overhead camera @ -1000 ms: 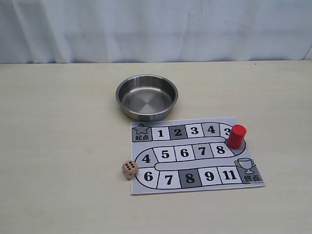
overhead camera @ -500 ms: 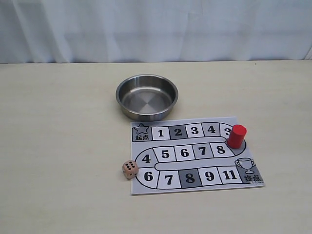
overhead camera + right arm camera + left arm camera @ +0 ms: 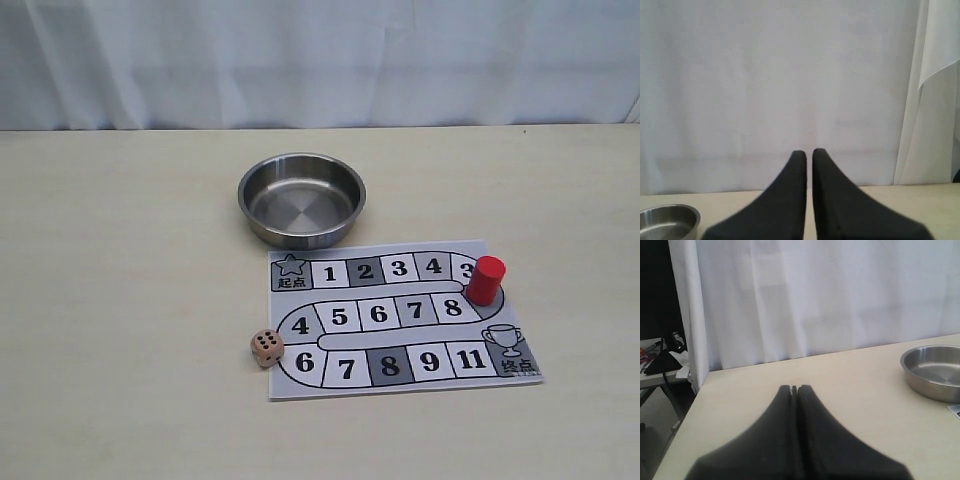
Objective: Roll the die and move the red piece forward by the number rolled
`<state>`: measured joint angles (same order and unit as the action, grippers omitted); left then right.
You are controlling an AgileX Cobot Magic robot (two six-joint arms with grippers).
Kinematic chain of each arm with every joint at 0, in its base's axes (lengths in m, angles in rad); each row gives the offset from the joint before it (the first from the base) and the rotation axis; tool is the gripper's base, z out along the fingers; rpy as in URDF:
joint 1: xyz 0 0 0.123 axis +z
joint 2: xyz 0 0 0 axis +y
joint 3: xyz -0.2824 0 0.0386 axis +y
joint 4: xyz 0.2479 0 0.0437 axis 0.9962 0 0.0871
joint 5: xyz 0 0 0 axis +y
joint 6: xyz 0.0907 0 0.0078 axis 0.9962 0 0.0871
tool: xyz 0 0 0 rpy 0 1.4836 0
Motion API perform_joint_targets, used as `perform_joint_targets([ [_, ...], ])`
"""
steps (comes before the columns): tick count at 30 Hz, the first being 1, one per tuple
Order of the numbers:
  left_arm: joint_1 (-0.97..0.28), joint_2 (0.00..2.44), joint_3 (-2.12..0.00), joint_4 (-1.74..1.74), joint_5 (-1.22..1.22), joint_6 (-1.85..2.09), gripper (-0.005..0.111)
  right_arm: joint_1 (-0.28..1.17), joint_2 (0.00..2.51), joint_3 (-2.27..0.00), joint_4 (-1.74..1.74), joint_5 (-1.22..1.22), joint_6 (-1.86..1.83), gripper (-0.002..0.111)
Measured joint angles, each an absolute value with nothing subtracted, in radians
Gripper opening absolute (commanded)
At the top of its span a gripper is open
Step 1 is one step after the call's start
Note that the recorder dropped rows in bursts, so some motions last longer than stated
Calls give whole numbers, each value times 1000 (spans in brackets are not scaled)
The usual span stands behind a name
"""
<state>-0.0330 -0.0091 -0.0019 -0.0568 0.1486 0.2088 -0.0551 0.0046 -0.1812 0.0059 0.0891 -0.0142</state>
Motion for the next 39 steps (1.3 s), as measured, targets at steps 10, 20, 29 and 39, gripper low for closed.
perform_joint_targets([
  [10, -33, -9, -2, -57, 149, 209, 0, -55, 5, -4, 6, 29, -14, 4],
  [20, -33, -6, -2, -57, 149, 209, 0, -55, 5, -2, 6, 148, -36, 4],
  [29, -33, -5, -2, -57, 149, 209, 0, -55, 5, -2, 14, 158, -34, 4],
  [39, -33, -5, -2, -53, 149, 209, 0, -55, 5, -2, 16, 158, -34, 4],
])
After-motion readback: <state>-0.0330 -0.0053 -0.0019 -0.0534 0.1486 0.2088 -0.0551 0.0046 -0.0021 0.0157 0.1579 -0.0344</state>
